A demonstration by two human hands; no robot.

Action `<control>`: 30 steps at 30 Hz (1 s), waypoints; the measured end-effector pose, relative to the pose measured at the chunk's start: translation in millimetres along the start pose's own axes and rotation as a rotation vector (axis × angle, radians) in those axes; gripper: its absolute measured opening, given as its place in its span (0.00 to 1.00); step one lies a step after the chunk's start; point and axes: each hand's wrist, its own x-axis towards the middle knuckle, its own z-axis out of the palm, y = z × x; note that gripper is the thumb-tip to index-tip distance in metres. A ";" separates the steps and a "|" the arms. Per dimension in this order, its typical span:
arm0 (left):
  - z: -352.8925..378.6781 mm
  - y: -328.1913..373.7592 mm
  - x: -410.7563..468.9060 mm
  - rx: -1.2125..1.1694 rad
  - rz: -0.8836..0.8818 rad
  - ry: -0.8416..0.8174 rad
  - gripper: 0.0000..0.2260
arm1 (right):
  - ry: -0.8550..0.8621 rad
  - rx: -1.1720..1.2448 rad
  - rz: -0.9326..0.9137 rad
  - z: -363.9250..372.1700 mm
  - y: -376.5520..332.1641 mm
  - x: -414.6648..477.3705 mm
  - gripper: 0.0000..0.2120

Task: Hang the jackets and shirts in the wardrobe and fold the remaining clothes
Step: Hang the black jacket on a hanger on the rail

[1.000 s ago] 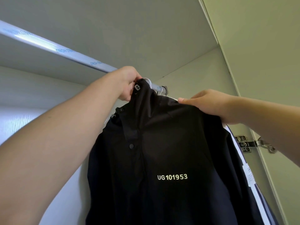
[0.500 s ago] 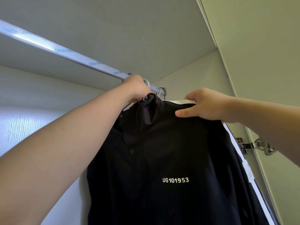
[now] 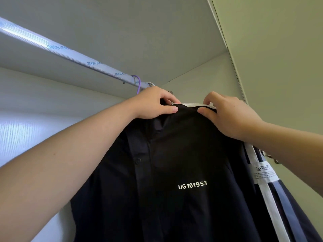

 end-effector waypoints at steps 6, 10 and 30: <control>18.5 3.1 8.9 0.112 0.002 0.090 0.02 | -0.107 -0.056 0.072 -1.2 20.3 -17.8 0.19; 26.0 3.7 12.7 0.121 -0.019 0.089 0.02 | -0.358 0.092 0.169 -7.5 29.3 -22.8 0.11; 32.1 5.3 9.2 0.076 -0.052 0.087 0.13 | -0.215 0.370 0.456 12.0 -16.0 -7.9 0.23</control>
